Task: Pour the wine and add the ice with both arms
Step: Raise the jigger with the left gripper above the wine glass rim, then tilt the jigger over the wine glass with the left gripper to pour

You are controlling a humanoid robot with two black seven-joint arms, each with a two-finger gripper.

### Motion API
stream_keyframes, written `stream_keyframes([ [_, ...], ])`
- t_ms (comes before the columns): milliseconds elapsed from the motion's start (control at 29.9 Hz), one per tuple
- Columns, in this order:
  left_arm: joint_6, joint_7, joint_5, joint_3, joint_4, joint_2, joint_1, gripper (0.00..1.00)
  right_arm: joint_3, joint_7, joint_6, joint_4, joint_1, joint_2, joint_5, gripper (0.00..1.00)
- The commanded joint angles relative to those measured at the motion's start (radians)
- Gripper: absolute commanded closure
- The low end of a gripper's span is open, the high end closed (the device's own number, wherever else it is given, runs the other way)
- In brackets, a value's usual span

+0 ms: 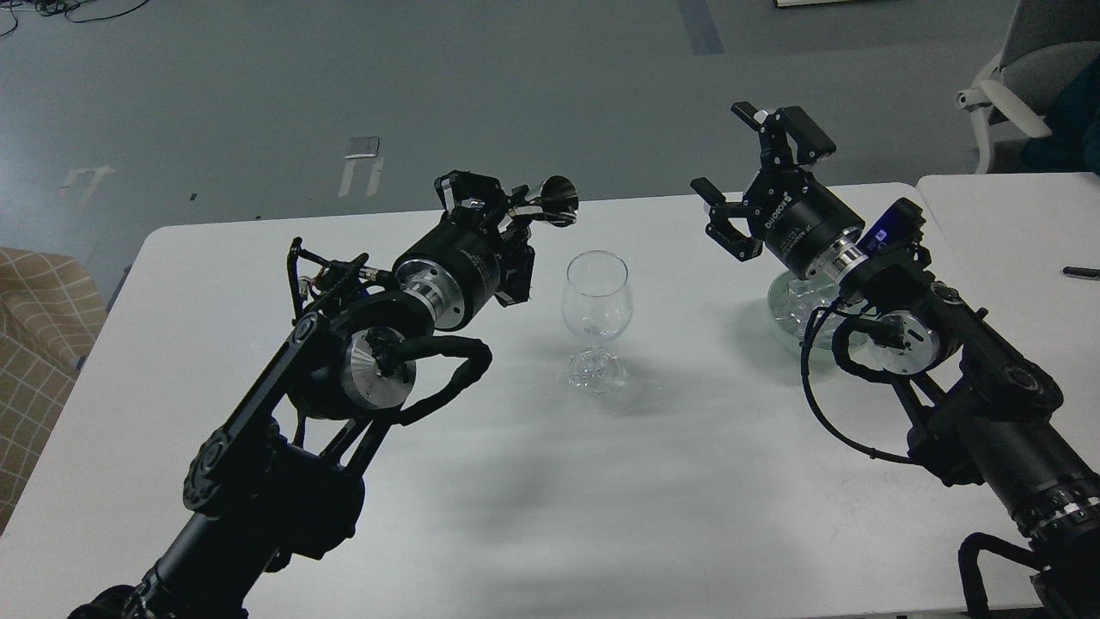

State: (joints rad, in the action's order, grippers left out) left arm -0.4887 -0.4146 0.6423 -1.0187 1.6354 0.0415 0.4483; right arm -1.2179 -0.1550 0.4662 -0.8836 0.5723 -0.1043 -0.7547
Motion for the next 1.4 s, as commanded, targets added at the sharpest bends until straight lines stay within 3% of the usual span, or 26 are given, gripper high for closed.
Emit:
stream_keyframes([
  [0,0.000,0.000,0.017,0.000,0.001,0.000,-0.002,1.00,0.000,0.000,0.000,0.000,0.000,0.000,0.000,0.00],
  [268,0.000,0.011,0.062,0.072,0.010,0.004,0.000,1.00,0.000,0.000,0.000,0.000,-0.002,0.002,0.000,0.00],
  [1371,0.000,0.014,0.290,0.143,0.024,0.003,0.000,1.00,-0.002,-0.001,0.000,0.000,-0.020,0.005,-0.008,0.00],
])
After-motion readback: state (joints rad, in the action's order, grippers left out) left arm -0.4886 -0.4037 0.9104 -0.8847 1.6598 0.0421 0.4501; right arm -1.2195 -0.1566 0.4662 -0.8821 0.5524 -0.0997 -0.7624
